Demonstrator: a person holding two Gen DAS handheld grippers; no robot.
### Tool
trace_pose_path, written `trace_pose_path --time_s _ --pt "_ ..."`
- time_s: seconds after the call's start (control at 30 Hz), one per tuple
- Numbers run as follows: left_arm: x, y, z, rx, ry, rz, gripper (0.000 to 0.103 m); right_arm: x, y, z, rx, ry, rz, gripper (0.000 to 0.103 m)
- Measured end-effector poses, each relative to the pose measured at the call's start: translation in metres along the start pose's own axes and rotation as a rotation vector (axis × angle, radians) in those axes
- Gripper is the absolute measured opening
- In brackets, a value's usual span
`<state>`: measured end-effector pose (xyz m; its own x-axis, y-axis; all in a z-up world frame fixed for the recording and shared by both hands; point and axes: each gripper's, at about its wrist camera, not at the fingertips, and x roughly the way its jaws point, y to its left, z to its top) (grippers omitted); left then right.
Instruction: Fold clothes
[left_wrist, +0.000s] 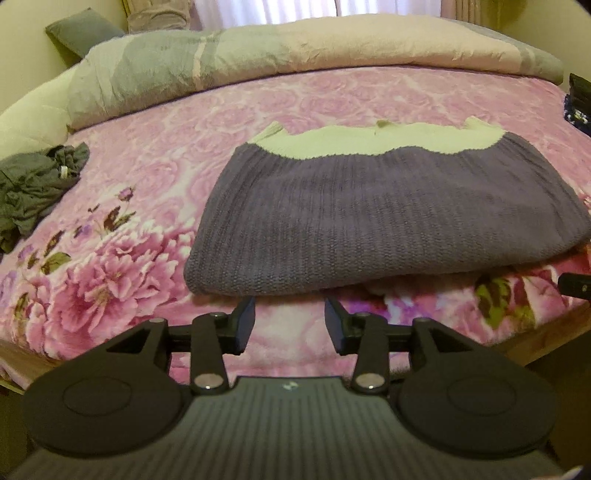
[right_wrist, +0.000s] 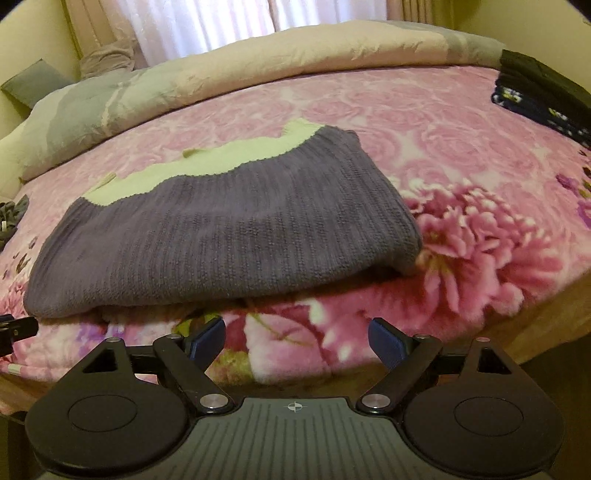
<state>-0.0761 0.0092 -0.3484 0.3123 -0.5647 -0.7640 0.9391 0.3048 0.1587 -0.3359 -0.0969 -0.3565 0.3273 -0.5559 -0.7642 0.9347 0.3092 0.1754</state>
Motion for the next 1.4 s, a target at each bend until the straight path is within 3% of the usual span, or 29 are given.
trace_pose_path --time_s 0.4,0.73,0.9,0.97,1.0,1.1,1.13,1.17,1.23,1.3,1.4 --pt "-0.040 0.004 -0.017 -0.014 -0.054 0.003 0.038 -0.036 -0.001 -0.016 0.017 -0.050 0.002 0.087" --pt "-0.036 0.010 -0.027 -0.033 -0.054 -0.001 0.039 -0.039 -0.009 -0.024 0.055 -0.051 0.001 0.087" --pt "-0.028 0.044 -0.027 -0.184 -0.190 -0.134 0.030 -0.039 -0.024 -0.015 0.115 -0.164 0.073 0.087" --pt "-0.017 0.055 -0.019 -0.217 -0.218 -0.142 0.019 -0.032 -0.027 -0.006 0.111 -0.199 0.099 0.087" --pt "-0.008 0.059 -0.013 -0.223 -0.220 -0.141 0.019 -0.027 -0.028 -0.001 0.104 -0.212 0.109 0.087" --pt "0.024 0.069 0.004 -0.237 -0.218 -0.129 0.018 -0.005 -0.026 0.020 0.057 -0.212 0.109 0.086" --pt "0.038 0.070 0.010 -0.240 -0.211 -0.114 0.018 0.003 -0.024 0.026 0.038 -0.211 0.102 0.084" --pt "0.053 0.071 0.016 -0.242 -0.202 -0.099 0.018 0.013 -0.023 0.031 0.012 -0.207 0.098 0.074" --pt "0.085 0.073 0.023 -0.258 -0.145 -0.081 0.018 0.036 -0.020 0.039 -0.043 -0.187 0.086 0.071" --pt "0.108 0.072 0.027 -0.272 -0.074 -0.066 0.020 0.064 -0.015 0.047 -0.111 -0.099 0.047 0.072" --pt "0.106 0.067 0.041 -0.219 0.001 -0.042 0.020 0.077 -0.006 0.055 -0.217 0.008 0.012 0.072"
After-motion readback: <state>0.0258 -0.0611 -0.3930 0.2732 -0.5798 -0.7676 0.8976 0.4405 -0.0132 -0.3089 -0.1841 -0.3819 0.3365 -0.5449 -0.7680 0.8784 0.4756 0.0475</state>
